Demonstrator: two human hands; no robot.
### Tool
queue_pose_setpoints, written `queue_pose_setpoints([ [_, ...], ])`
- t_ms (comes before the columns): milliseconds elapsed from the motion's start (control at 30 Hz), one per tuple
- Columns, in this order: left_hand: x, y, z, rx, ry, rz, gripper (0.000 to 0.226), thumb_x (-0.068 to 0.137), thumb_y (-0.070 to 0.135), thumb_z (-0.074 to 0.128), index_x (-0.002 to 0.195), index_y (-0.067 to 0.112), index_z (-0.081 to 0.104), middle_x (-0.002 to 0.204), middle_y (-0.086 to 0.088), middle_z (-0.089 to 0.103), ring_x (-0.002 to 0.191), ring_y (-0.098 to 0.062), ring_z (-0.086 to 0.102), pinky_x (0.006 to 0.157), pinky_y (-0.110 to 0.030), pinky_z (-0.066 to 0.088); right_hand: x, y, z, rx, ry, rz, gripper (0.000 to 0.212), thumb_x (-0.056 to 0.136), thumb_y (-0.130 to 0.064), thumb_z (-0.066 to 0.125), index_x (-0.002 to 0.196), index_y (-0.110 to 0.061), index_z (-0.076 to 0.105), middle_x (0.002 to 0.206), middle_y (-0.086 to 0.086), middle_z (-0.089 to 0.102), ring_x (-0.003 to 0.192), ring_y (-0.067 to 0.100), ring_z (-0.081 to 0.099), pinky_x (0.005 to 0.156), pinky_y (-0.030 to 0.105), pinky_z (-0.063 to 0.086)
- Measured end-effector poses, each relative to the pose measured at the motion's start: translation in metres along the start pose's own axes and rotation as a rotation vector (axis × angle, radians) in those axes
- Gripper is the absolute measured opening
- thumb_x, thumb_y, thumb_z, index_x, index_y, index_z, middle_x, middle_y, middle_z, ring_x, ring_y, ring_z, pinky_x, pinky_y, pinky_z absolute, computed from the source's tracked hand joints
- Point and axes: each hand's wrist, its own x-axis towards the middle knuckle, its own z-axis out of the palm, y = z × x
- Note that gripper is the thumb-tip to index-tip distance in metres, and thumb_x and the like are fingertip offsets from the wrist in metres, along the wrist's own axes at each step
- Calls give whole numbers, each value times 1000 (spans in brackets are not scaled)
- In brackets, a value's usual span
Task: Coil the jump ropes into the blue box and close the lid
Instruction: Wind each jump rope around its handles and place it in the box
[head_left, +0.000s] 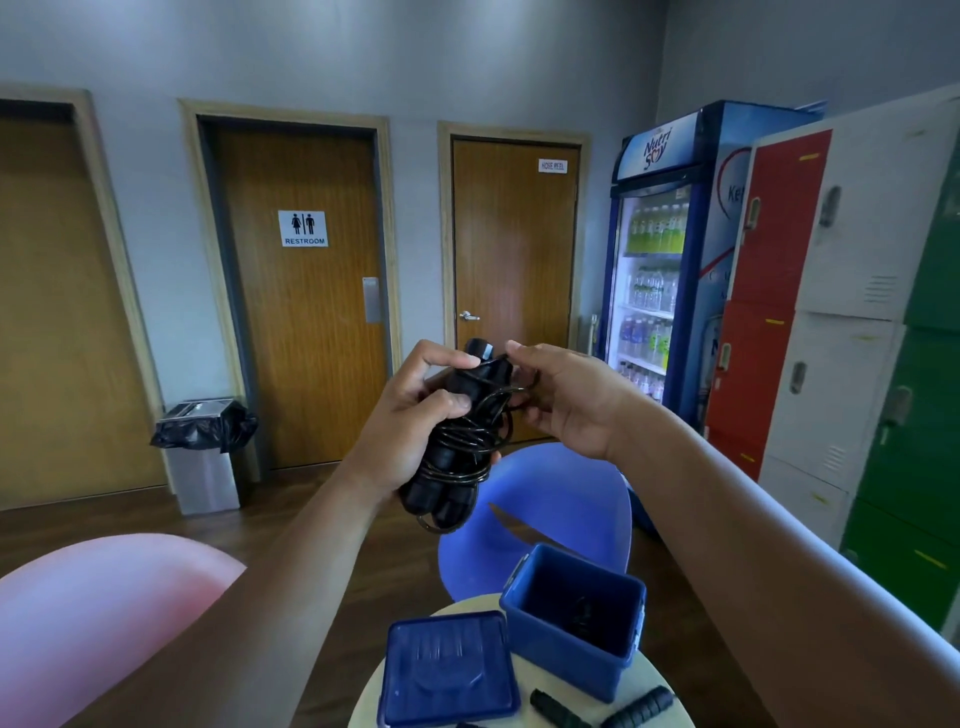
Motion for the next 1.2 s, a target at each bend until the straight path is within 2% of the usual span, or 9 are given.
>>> queue_pose_setpoints([
  [167, -7, 6, -7, 47, 26, 32, 26, 81, 14, 62, 105, 23, 61, 107, -43, 49, 77, -64, 59, 62, -60, 59, 2, 3, 17, -38, 57, -90, 29, 94, -25, 67, 68, -21, 55, 60, -8, 62, 59, 10, 44, 53, 21, 36],
  [367, -20, 16, -28, 99, 57, 74, 28, 81, 15, 63, 107, 26, 60, 105, -24, 63, 77, -64, 62, 61, -70, 55, 3, 4, 47, -51, 20, -268, 27, 98, -18, 62, 72, -16, 54, 69, -1, 67, 64, 15, 61, 70, 29, 53],
  [500, -29, 27, -43, 141, 62, 103, 30, 81, 13, 63, 109, 27, 60, 112, -31, 56, 74, -60, 64, 62, -72, 54, 3, 1, 66, -74, -1, -216, 28, 97, -21, 63, 70, -17, 55, 66, -1, 64, 58, 12, 60, 62, 25, 52],
  [667, -40, 38, -58, 251, 106, 210, 32, 78, 14, 62, 101, 36, 64, 120, -4, 58, 91, -58, 61, 70, -71, 54, 5, 11, 96, 86, 10, -16, 20, 98, -16, 58, 77, -18, 58, 64, -1, 59, 55, 12, 53, 44, 19, 44],
  [833, -51, 48, -76, 289, 198, 249, 38, 78, 2, 59, 91, 38, 65, 90, 10, 65, 77, -15, 64, 63, -34, 55, 14, 38, 117, 28, -42, 16, 25, 100, -22, 56, 75, -24, 52, 61, -4, 47, 52, 10, 41, 48, 23, 36],
  [967, -54, 44, -83, 285, 348, 203, 22, 81, 8, 56, 92, 26, 62, 94, -6, 63, 78, -14, 63, 67, -28, 52, 19, 60, 140, 37, 56, -36, 25, 101, -21, 54, 76, -24, 53, 60, -6, 52, 48, 10, 43, 46, 23, 34],
  [1033, -52, 42, -84, 301, 433, 163, 2, 90, 23, 58, 90, 23, 60, 93, 5, 66, 82, -5, 63, 73, -19, 50, 21, 66, 153, 80, 161, -183, 17, 101, -16, 55, 85, -21, 54, 60, -5, 56, 51, 13, 46, 45, 25, 37],
  [1100, -48, 39, -85, 344, 509, 155, 16, 101, 30, 56, 91, 19, 57, 87, 13, 64, 80, 1, 60, 73, -14, 49, 24, 74, 165, 49, 287, -336, 14, 103, -20, 53, 91, -18, 59, 68, -2, 60, 59, 15, 54, 52, 27, 46],
  [1200, -40, 32, -86, 371, 569, 131, 10, 104, 28, 53, 99, 19, 54, 87, 0, 61, 79, -10, 59, 73, -27, 50, 27, 91, 178, -51, 415, -394, 36, 102, -46, 41, 94, -17, 61, 95, 7, 67, 86, 22, 64, 81, 41, 53],
])
